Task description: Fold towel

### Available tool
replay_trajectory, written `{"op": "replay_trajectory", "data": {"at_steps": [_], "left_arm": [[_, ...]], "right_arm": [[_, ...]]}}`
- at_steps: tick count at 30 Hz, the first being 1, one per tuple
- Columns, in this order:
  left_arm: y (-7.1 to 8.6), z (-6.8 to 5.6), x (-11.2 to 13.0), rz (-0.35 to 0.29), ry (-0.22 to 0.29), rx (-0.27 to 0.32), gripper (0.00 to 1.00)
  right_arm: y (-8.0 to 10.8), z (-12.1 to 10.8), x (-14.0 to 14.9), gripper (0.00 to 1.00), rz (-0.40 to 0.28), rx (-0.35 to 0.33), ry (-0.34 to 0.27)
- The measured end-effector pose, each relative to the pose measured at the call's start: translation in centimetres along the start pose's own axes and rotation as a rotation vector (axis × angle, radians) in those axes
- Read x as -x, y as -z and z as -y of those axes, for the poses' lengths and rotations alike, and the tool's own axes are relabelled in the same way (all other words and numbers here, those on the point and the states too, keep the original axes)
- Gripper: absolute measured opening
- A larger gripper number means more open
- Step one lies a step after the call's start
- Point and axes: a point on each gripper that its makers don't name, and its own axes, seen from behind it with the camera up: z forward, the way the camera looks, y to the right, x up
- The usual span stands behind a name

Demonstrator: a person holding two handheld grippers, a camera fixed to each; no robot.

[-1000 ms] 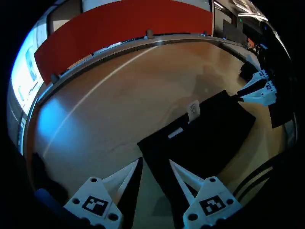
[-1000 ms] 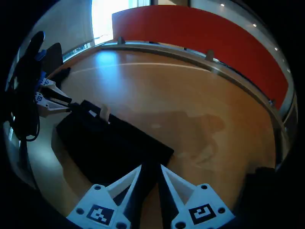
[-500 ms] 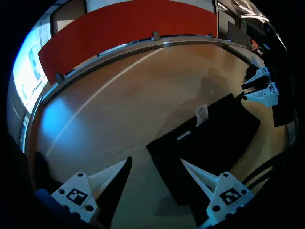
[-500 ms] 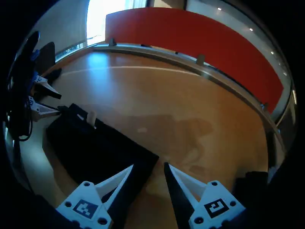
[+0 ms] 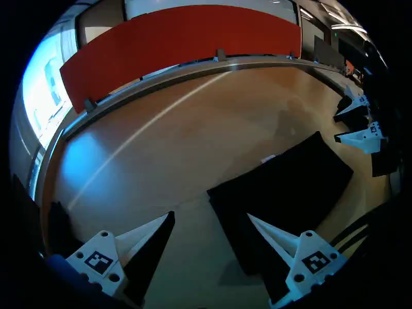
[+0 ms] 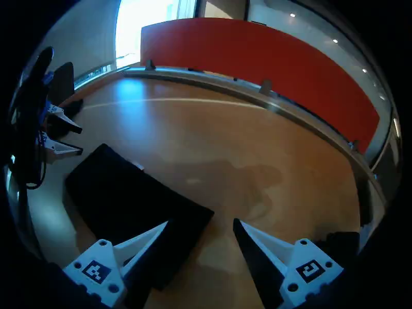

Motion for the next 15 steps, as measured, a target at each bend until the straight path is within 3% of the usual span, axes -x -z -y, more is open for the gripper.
{"op": "replay_trajectory", "data": {"at_steps": [15], "left_arm": [[3.2, -1.1, 1.8, -0.014, 0.038, 0.011, 0.93]], "right_arm": [[4.2, 1.3, 0.6, 0.88, -0.039, -0.008, -0.014]]}}
